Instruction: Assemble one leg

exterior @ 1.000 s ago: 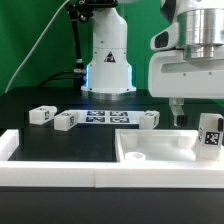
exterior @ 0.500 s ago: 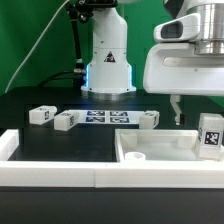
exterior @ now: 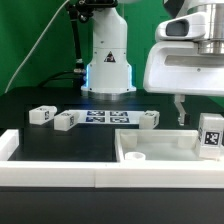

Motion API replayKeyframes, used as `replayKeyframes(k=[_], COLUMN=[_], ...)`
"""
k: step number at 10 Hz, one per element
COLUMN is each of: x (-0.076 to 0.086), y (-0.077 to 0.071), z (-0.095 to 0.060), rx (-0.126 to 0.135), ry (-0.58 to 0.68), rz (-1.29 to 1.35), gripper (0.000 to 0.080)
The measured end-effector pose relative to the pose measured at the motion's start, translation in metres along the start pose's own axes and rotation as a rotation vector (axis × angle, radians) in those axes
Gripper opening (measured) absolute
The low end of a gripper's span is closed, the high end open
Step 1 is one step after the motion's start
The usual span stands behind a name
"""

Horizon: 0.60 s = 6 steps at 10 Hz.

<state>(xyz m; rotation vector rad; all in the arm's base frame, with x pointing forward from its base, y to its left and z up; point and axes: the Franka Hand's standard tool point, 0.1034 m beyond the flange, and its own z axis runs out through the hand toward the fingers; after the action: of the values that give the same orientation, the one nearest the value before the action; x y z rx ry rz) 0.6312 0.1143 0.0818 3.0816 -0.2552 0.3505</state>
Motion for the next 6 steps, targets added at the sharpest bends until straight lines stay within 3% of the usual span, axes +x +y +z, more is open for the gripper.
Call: replayKeyframes(k=[1, 2, 3, 6], x=[0.0001, 0.0000, 0.0000, -0.0012], y=[-0.0002, 0.0003, 0.0003, 0.0023], z=[-0.0001, 0.0001, 0.0001, 0.0018], rx=[0.001, 0.000, 0.000, 0.018], ry=[0.000, 0.000, 0.000, -0.005], rz=[0.030, 0.029, 0.032, 0.422], gripper=[0.0434, 0.0290, 0.0290, 0.0290])
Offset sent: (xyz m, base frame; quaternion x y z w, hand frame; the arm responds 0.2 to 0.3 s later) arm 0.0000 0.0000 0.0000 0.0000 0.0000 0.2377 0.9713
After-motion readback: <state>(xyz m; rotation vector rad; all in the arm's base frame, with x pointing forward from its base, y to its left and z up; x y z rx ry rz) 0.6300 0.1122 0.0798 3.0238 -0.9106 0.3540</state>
